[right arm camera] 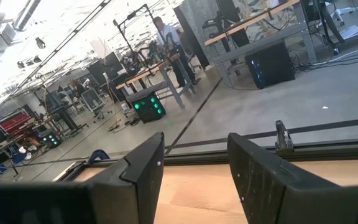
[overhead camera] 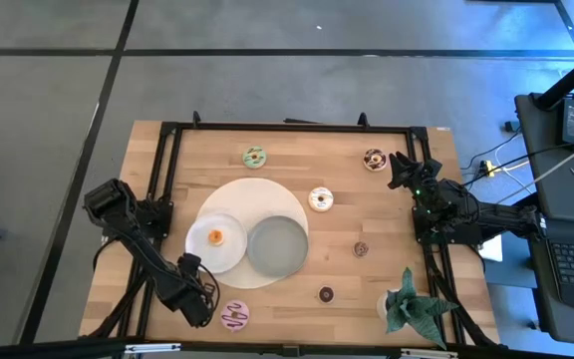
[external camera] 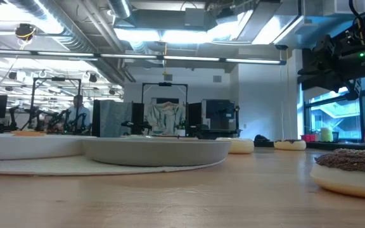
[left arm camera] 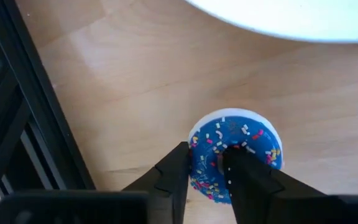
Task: Pick & Place donuts
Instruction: Put the small blue donuts on the white plate
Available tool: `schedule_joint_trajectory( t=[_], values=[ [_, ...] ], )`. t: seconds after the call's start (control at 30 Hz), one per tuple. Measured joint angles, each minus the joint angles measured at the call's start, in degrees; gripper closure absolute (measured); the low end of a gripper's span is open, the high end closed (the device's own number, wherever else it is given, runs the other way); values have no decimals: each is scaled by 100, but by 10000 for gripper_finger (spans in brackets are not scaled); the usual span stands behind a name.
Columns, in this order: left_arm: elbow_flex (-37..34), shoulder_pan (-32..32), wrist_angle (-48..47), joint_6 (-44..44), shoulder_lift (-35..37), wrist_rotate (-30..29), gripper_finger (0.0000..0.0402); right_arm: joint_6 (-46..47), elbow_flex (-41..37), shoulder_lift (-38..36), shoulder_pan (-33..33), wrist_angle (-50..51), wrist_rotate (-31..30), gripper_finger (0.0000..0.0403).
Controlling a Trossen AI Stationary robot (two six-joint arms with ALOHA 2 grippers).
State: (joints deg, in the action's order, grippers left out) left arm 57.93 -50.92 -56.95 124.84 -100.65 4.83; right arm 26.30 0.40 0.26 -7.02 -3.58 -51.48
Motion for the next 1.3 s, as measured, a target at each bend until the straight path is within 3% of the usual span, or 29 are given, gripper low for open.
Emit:
schedule_joint_trajectory(
  t=[0.17, 0.47, 0.6, 0.87, 1.3],
  values=[
    [24, 0, -34, 222, 479, -297, 336, 0, 0, 1, 1, 1, 0, 225],
    [24, 545, -926, -58, 1168, -2503, 345, -244, 0, 0, 0, 1, -212, 225],
    [-42, 980, -1120, -646, 1168, -2186, 345, -263, 0, 1, 0, 2, -251, 225],
    [-312, 1633, -248, -1671, 1166, -1642, 345, -275, 0, 0, 0, 26, -251, 225],
    [-324, 2069, -276, -1864, 1166, -1488, 351, -282, 0, 1, -1, 38, -293, 225]
  ],
)
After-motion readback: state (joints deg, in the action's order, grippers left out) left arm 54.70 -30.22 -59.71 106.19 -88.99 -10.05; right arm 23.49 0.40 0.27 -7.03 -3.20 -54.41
